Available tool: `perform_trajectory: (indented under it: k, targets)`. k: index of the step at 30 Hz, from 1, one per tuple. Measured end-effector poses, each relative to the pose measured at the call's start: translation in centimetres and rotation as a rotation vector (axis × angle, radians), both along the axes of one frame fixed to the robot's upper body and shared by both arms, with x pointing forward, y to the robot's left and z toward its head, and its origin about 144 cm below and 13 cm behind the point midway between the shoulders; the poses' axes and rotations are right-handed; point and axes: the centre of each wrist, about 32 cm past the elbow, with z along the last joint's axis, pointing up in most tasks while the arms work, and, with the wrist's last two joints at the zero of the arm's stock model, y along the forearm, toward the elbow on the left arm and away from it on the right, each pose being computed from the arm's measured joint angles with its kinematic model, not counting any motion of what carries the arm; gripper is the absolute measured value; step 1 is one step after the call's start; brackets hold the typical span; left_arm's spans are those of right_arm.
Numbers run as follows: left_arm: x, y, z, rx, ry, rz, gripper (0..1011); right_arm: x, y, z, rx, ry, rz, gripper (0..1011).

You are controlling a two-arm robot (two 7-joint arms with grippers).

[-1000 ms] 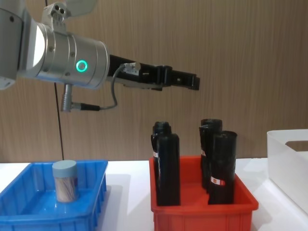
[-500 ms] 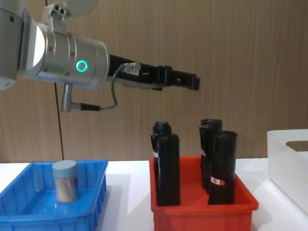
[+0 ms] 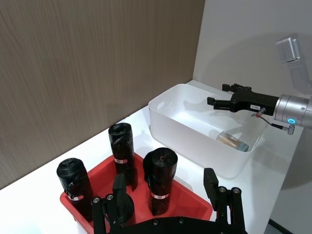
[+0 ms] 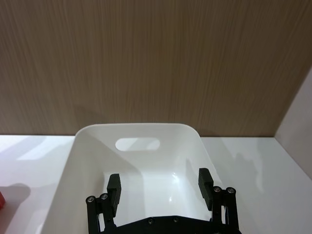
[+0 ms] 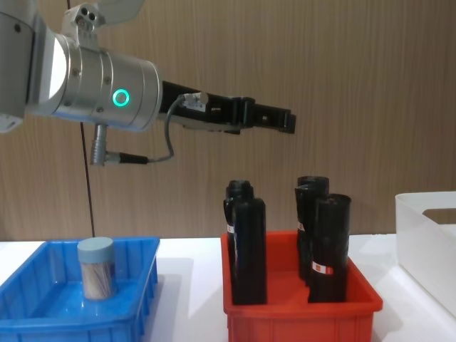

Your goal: Pick the cotton swabs from the blue box and place them into the white box.

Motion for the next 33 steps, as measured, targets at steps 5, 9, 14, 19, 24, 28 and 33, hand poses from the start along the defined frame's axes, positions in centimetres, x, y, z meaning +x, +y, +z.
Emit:
perform_trajectory:
  k: [5,9,14,19,24,28,33]
  targets:
    - [0.0,0.0,0.0,0.0,0.0,0.0,1004,-0.6,0.3,0.5,0.0,-0.046,0.007,1001]
    - [0.0,0.0,0.0,0.0,0.0,0.0,1004,-1.0,0.5,0.8,0.0,-0.073,0.011,1002]
    - [0.0,0.0,0.0,0.0,0.0,0.0,1004,-1.4,0.7,1.1,-0.001,-0.097,0.015,1001]
    - [0.0,0.0,0.0,0.0,0.0,0.0,1004,-1.5,0.8,1.3,-0.001,-0.109,0.017,1002]
    - [-0.1,0.0,-0.3,0.002,-0.006,0.007,1004,-1.7,0.9,1.2,-0.002,-0.11,0.021,1001]
    - [-0.5,0.0,-1.0,0.015,-0.032,0.034,1004,-2.3,1.4,0.9,-0.003,-0.117,0.037,1001]
    - [-1.1,0.0,-2.2,0.032,-0.07,0.071,1004,-3.5,2.2,0.4,-0.004,-0.128,0.068,1001]
